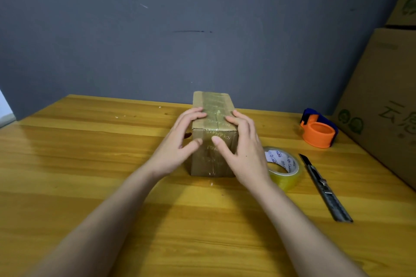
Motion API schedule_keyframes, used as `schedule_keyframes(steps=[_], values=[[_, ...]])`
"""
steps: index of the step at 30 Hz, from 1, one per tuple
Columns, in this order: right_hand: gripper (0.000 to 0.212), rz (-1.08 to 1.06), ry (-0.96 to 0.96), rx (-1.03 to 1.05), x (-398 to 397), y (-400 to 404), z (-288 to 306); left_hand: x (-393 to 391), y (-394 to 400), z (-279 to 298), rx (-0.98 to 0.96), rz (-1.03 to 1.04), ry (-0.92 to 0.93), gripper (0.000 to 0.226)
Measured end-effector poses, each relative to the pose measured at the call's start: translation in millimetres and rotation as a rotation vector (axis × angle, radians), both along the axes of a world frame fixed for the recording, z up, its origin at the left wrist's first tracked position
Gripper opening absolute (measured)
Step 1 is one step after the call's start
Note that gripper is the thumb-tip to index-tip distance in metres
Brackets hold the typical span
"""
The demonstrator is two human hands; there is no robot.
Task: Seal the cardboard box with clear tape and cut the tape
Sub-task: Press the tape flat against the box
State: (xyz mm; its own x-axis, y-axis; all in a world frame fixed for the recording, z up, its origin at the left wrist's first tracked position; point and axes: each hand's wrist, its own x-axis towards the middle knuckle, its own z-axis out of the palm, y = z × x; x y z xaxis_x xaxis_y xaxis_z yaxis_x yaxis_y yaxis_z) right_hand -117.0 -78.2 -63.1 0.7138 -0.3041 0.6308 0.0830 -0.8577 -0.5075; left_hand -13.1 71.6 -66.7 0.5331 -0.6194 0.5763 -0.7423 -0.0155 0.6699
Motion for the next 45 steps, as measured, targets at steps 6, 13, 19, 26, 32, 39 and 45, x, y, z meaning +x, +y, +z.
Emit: schedule_keyframes(steps=[6, 13, 19, 26, 32, 39, 45], values=[[0.056, -0.124, -0.116, 0.037, 10, 12, -6, -5, -8, -5, -0.025, 0.158, -0.072, 0.045], [0.062, -0.014, -0.017, -0.032, 3, -4, -4, -1, -5, -7, 0.066, 0.156, -0.156, 0.055], [0.069, 0.078, 0.054, -0.077, -4, -16, 0, 1, -4, -8, 0.085, 0.137, -0.183, 0.075], [0.055, 0.185, 0.073, 0.083, -8, -20, 1, -17, -17, -1, -0.081, 0.193, 0.024, 0.060], [0.038, 0.072, -0.016, 0.142, -2, -8, -2, -30, -30, 2, -0.154, 0.395, 0.032, 0.053], [0.042, 0.041, -0.013, 0.058, 0, -9, -4, -30, -29, 0, -0.131, 0.402, -0.007, 0.055], [0.047, 0.131, 0.094, 0.004, -8, -22, 3, -26, -22, -1, -0.060, 0.341, -0.060, 0.066]])
